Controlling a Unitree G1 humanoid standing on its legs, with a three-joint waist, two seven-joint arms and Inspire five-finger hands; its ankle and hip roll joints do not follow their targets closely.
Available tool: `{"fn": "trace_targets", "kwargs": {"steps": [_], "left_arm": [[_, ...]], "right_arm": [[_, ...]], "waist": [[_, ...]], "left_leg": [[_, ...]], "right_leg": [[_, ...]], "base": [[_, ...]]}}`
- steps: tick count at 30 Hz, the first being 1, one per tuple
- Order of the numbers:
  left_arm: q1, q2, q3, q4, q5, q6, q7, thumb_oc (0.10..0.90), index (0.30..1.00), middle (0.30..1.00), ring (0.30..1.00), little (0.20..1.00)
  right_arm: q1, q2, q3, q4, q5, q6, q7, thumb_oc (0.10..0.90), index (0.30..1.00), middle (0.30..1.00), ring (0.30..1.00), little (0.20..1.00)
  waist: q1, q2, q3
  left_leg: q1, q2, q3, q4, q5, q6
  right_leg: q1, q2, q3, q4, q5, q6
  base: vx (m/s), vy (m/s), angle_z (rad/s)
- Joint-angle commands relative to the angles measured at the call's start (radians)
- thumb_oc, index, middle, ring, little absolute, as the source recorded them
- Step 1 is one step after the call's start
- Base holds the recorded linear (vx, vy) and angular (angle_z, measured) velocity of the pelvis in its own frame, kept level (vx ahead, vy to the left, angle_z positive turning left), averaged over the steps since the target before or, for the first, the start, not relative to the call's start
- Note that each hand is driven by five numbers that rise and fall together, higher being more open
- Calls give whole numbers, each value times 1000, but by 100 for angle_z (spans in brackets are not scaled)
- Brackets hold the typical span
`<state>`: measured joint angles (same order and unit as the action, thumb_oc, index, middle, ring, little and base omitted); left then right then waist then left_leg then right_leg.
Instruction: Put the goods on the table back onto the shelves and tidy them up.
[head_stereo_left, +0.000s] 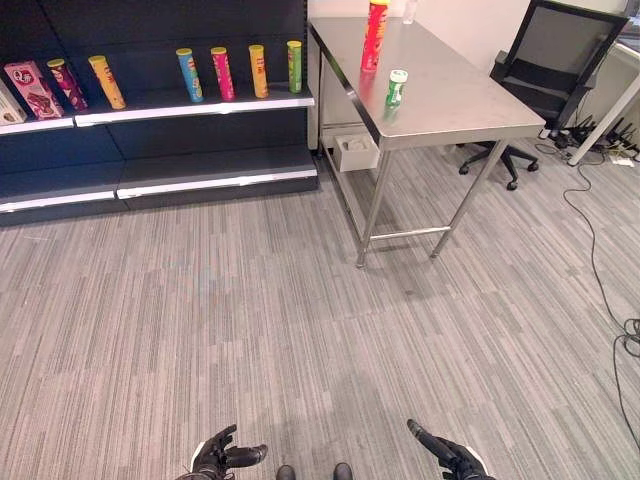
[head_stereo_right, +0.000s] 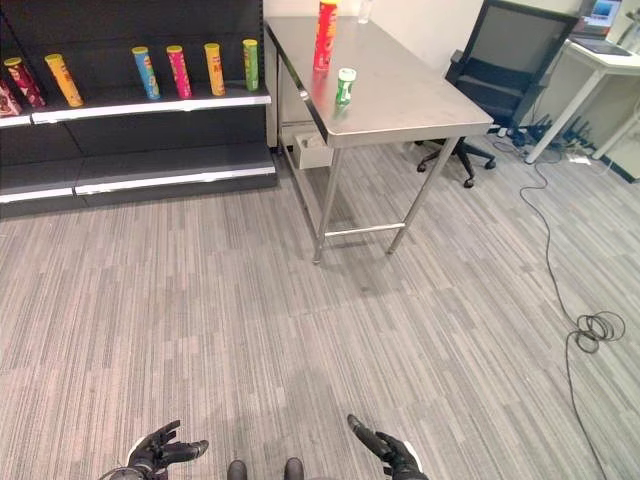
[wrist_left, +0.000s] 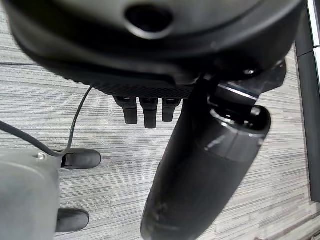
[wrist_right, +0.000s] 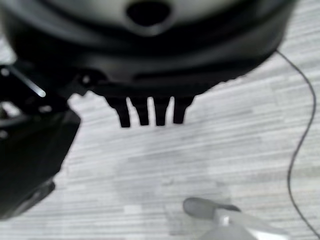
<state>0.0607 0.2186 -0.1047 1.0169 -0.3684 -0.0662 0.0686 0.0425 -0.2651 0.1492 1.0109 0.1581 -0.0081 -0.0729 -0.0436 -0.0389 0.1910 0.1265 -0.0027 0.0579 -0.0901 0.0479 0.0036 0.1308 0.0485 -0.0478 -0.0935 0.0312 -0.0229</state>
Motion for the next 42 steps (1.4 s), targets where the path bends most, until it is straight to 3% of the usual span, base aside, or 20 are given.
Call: {"fn": "trace_targets", "kwargs": {"steps": [1, 10, 30, 38, 40, 41, 42], "left_arm": [[-44, 28, 8, -23, -17, -55, -42, 800, 900, 900, 900, 900], [-60, 18, -3, 47, 65, -55, 8, 800, 900, 900, 900, 900], [-68, 15, -10, 48, 79, -50, 21, 800, 900, 900, 900, 900], [-70, 25, -5, 6, 37, -53, 13, 800, 900, 900, 900, 900], [-65, 20, -3, -22, 2, -50, 15, 800, 900, 900, 900, 900], [-65, 20, -3, -22, 2, -50, 15, 800, 900, 900, 900, 900], [-67, 17, -3, -31, -10, -49, 18, 800, 900, 900, 900, 900]], "right_arm": [[-28, -65, 18, -70, -25, -35, -4, 800, 900, 900, 900, 900], [-45, -47, 39, -7, -35, -32, -16, 800, 900, 900, 900, 900], [-60, -48, 70, -9, -60, -28, -16, 800, 900, 900, 900, 900], [-71, -69, 86, -43, -56, -27, -6, 800, 900, 900, 900, 900], [-57, -80, 82, -71, -51, -28, -6, 800, 900, 900, 900, 900], [-57, -80, 82, -71, -51, -28, -6, 800, 900, 900, 900, 900], [-56, -86, 75, -74, -44, -26, -10, 800, 900, 900, 900, 900]], "waist": [[-15, -17, -14], [-12, -12, -20], [-3, -15, -11], [19, -37, 49], [29, -49, 98], [26, -46, 97], [27, -47, 116]], "left_leg": [[16, 46, 32, 3, -87, -60], [21, 43, 22, 3, -90, -60], [13, 46, 19, 16, -95, -60], [-124, 56, 16, 291, -146, -90], [-257, 75, -11, 537, -44, -112], [-264, 77, -16, 545, -47, -112], [-322, 86, -22, 636, 8, -118]], "right_leg": [[4, -82, -17, 8, -86, 129], [12, -83, -24, 8, -94, 126], [7, -81, -26, 7, -94, 126], [-2, -77, -39, 31, -116, 98], [26, -67, -50, 38, -126, 70], [23, -64, -53, 39, -125, 69], [27, -58, -61, 45, -127, 60]], "base": [[0, 0, 0], [0, 0, 0], [0, -7, 0], [-38, -82, 3], [-38, -142, 8], [-52, -102, 15], [3, -84, 23]]}}
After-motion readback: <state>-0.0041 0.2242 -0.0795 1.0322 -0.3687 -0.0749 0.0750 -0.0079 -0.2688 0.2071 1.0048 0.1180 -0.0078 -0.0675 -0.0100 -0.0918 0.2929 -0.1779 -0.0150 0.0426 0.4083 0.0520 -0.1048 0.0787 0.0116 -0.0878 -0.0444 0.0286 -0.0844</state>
